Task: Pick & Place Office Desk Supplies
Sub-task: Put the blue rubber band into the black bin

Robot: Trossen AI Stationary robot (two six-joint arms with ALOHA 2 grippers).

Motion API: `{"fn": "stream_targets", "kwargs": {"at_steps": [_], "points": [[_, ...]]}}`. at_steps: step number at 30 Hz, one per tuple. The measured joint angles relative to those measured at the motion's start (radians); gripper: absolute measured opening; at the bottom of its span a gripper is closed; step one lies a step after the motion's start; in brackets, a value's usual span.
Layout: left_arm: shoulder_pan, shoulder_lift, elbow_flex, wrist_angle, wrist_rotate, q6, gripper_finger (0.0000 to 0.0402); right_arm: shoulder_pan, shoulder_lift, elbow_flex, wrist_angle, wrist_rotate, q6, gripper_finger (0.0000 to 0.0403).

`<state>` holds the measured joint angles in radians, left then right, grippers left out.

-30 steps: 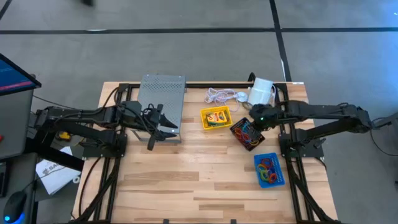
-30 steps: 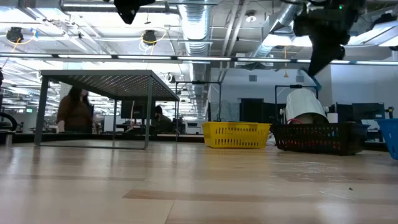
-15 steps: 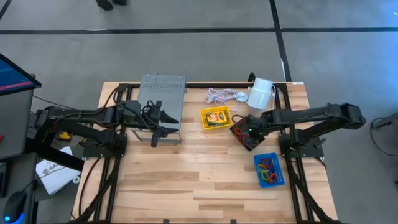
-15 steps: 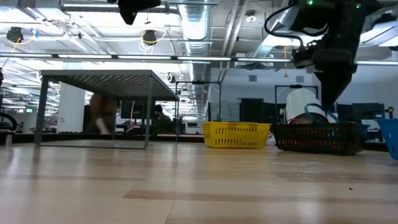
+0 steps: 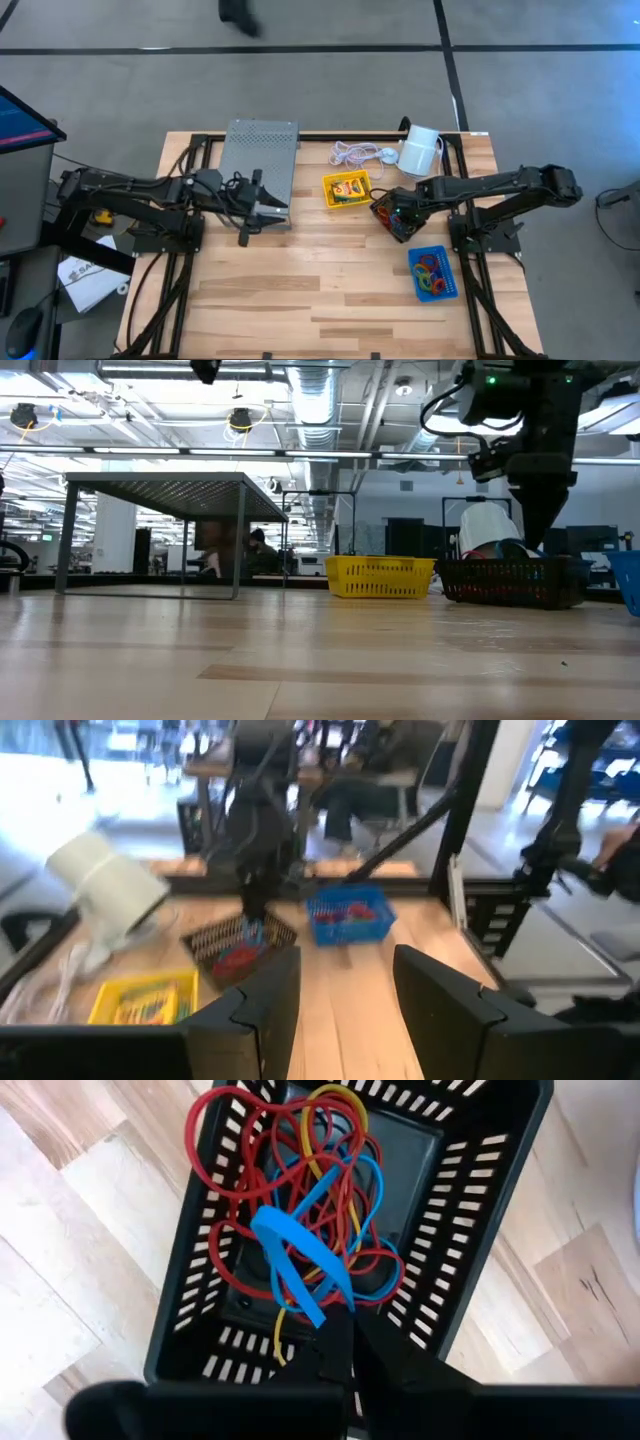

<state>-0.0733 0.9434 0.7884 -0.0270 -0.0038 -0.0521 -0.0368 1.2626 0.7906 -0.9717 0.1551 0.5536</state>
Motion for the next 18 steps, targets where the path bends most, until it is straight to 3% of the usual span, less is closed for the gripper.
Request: {"fn": "stream_targets", "kwargs": {"at_steps": [4, 10, 18], "points": [[0.018, 0.052, -0.033, 0.119, 0.004, 0.061, 0.0158, -0.020, 0.001, 0.000, 0.000, 0.000, -0.002, 0.0016], [0.036, 0.065, -0.032, 0.115, 0.012, 0.073, 0.0158, -0.053, 0.001, 0.000, 0.000, -0.042, 0.023, 0.0045], [0.036, -0.010, -0.032, 0.033, 0.015, 0.074, 0.0158, -0.055, 0.001, 0.000, 0.011, -0.115, 0.014, 0.0130]]}}
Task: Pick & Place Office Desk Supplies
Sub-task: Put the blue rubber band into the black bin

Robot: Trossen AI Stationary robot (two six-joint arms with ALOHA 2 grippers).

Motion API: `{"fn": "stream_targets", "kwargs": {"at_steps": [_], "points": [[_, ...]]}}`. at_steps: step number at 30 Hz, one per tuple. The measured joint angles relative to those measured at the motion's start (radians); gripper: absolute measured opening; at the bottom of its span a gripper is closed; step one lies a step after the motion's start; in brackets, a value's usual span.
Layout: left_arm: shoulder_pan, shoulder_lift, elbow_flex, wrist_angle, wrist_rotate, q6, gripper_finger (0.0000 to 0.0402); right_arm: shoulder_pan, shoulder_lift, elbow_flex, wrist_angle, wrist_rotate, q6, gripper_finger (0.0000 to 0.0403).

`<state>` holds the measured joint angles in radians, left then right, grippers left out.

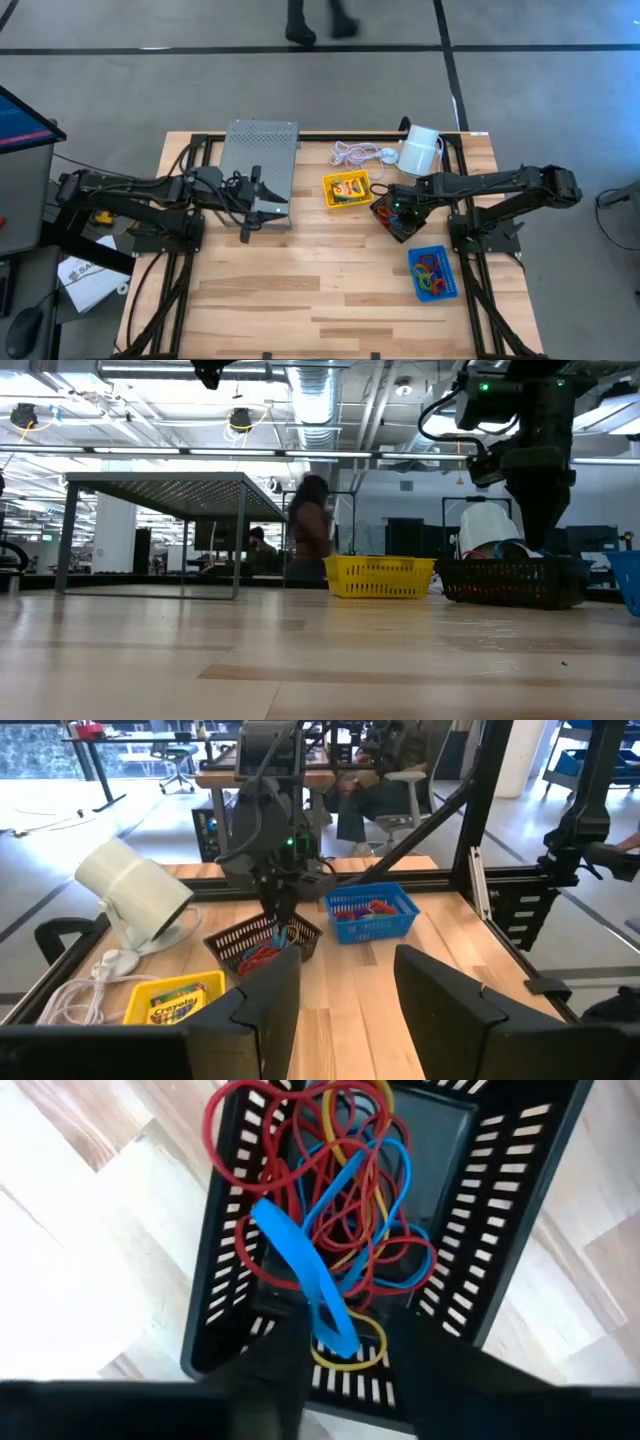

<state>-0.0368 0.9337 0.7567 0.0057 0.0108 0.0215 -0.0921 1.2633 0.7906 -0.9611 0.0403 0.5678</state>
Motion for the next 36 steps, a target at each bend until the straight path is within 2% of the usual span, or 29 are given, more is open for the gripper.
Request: {"fn": "stream_targets", "kwargs": {"at_steps": [6, 10, 14, 18, 22, 25, 28, 32, 36], "points": [[0.000, -0.019, 0.000, -0.039, 0.001, 0.000, 0.0158, 0.000, 0.000, 0.000, -0.002, -0.018, 0.009, 0.0227], [0.000, -0.019, 0.000, -0.056, 0.001, 0.000, 0.0158, -0.014, 0.000, 0.000, -0.018, -0.014, -0.007, 0.0253], [0.000, -0.019, 0.000, -0.070, -0.004, 0.000, 0.0158, -0.054, 0.009, 0.001, -0.093, -0.002, -0.010, 0.0246], [0.000, -0.019, 0.000, -0.076, -0.004, 0.000, 0.0158, -0.066, -0.002, 0.002, 0.002, -0.153, -0.054, 0.0232], [0.000, -0.019, 0.000, -0.078, -0.004, -0.001, 0.0158, -0.085, 0.001, 0.001, -0.016, -0.122, -0.059, 0.0217], [0.000, -0.019, 0.000, -0.078, -0.005, 0.000, 0.0158, -0.093, -0.003, 0.002, 0.018, -0.166, -0.070, 0.0207], [0.000, -0.019, 0.000, -0.078, -0.005, 0.000, 0.0158, -0.100, -0.004, 0.009, -0.029, -0.096, -0.047, 0.0198], [0.000, -0.019, 0.000, -0.078, -0.006, 0.000, 0.0158, -0.100, 0.000, 0.010, 0.022, -0.200, -0.070, 0.0189], [0.000, -0.019, 0.000, -0.078, -0.006, 0.000, 0.0158, -0.114, 0.000, 0.010, 0.004, -0.201, -0.072, 0.0180]]}}
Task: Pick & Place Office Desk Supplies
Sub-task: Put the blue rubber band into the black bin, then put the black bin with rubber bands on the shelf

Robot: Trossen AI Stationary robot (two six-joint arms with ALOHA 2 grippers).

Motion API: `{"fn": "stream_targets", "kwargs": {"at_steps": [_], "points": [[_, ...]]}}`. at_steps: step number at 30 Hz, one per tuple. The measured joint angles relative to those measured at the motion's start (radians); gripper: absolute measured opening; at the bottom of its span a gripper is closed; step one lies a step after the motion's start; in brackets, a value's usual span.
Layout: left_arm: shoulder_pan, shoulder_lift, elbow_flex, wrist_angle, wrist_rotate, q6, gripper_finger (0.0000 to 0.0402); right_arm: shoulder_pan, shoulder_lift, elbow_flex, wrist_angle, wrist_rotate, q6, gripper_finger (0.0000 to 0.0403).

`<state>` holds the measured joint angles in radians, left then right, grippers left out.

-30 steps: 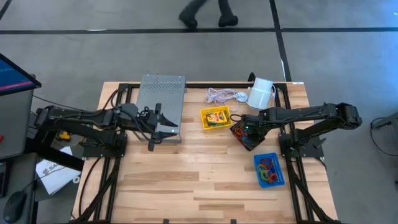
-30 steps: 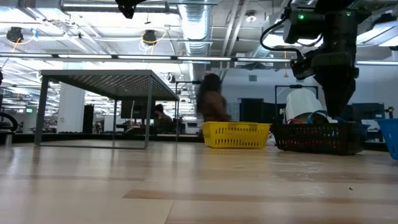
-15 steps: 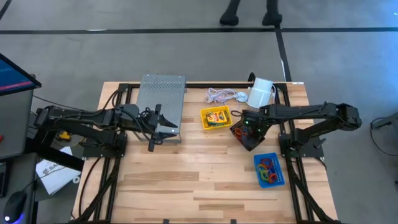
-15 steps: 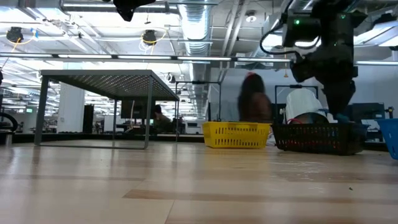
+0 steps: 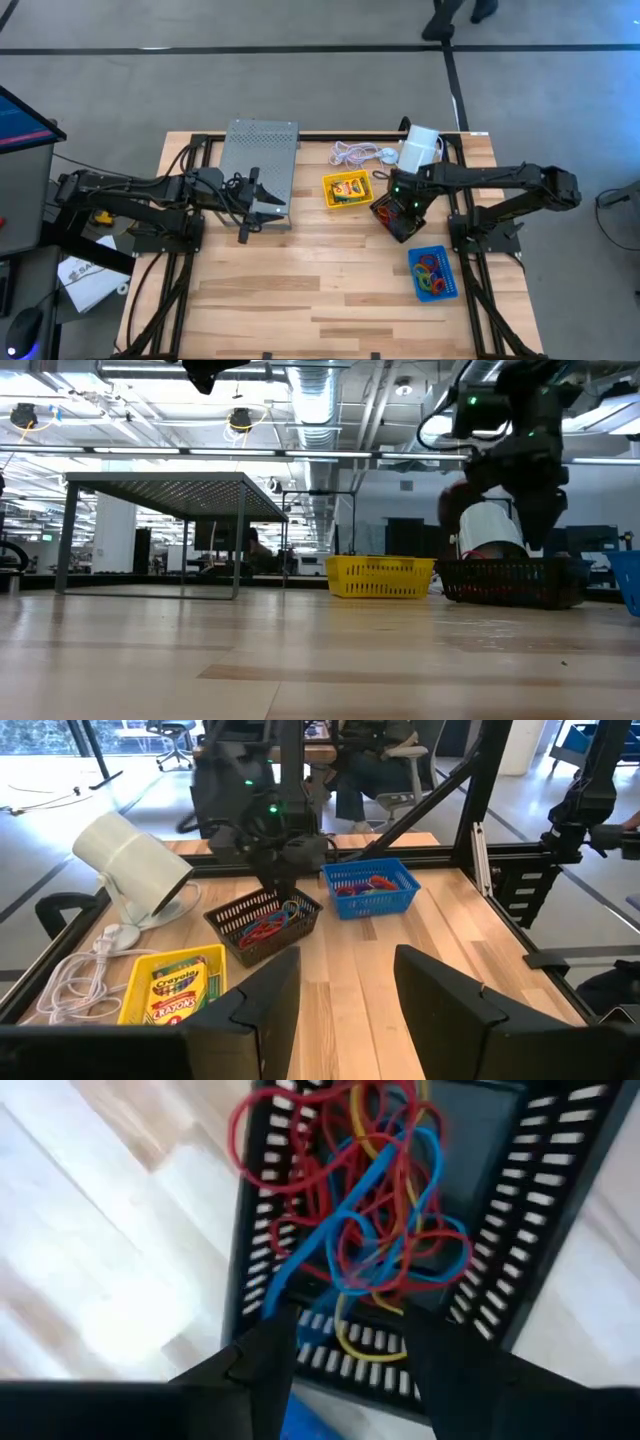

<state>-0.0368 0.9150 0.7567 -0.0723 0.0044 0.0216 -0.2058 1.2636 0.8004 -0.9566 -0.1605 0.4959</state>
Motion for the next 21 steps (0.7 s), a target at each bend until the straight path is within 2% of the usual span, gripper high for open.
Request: {"fn": "stream_targets", "kwargs": {"at_steps": [2, 3, 7, 12, 17, 21], "points": [[0.000, 0.000, 0.000, 0.000, 0.000, 0.000, 0.0158, -0.013, 0.000, -0.001, 0.013, -0.093, -0.022, 0.0177], [0.000, 0.000, 0.000, 0.000, 0.000, 0.000, 0.0158, -0.018, 0.000, -0.001, 0.015, -0.103, -0.021, 0.0176], [0.000, 0.000, 0.000, 0.000, 0.000, 0.000, 0.0158, -0.051, 0.000, -0.001, -0.006, -0.016, -0.005, 0.0171], [0.000, 0.000, 0.000, -0.003, -0.001, 0.000, 0.0158, -0.020, -0.003, -0.001, 0.126, -0.092, -0.003, 0.0171], [0.002, -0.002, 0.000, 0.015, -0.001, 0.000, 0.0158, 0.048, 0.002, 0.024, 0.166, 0.006, 0.023, 0.0162], [0.005, -0.036, 0.001, 0.085, 0.000, -0.016, 0.0158, 0.125, 0.002, 0.070, 0.131, 0.134, 0.035, 0.0142]]}}
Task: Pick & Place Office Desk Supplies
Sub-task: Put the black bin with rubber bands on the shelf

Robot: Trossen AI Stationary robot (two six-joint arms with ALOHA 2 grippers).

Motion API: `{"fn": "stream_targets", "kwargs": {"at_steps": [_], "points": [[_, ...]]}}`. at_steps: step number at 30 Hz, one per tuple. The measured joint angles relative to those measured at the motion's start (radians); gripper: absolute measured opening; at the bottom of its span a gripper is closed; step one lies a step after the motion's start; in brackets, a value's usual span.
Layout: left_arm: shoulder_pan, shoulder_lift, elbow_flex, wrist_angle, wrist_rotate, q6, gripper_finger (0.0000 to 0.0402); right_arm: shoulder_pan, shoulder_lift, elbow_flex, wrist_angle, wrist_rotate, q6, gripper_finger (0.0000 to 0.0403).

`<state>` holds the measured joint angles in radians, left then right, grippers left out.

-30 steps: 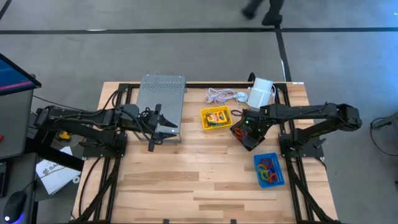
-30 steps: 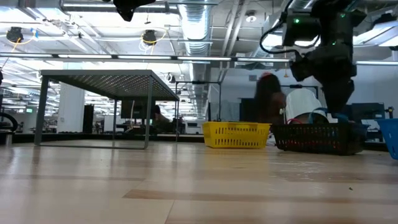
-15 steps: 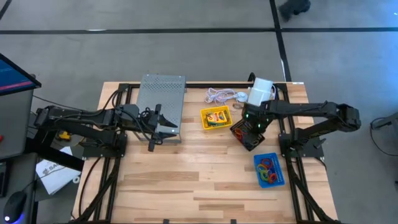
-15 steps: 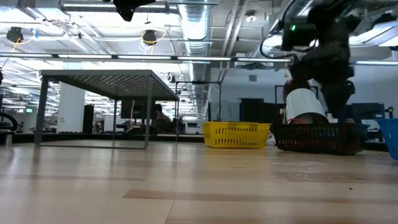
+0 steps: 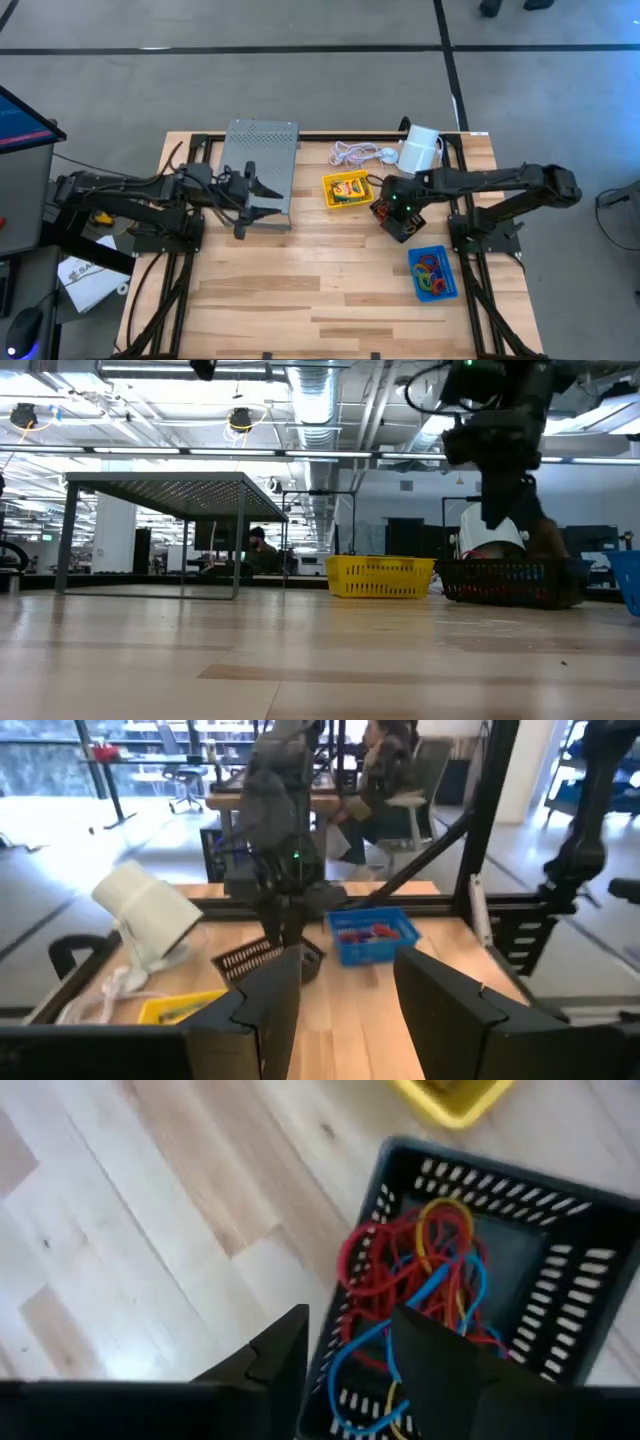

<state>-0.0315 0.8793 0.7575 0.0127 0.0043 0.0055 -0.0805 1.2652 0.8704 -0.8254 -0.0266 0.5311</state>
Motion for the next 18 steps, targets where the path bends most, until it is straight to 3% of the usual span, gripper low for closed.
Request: {"fn": "stream_targets", "kwargs": {"at_steps": [11, 18], "points": [[-0.009, -0.055, -0.002, -0.003, 0.015, -0.020, 0.0158, 0.146, 0.023, 0.038, -0.069, 0.083, 0.119, 0.0112], [-0.003, -0.073, -0.002, -0.010, 0.015, -0.005, 0.0158, 0.227, 0.176, 0.069, -0.106, 0.054, 0.120, 0.0113]]}}
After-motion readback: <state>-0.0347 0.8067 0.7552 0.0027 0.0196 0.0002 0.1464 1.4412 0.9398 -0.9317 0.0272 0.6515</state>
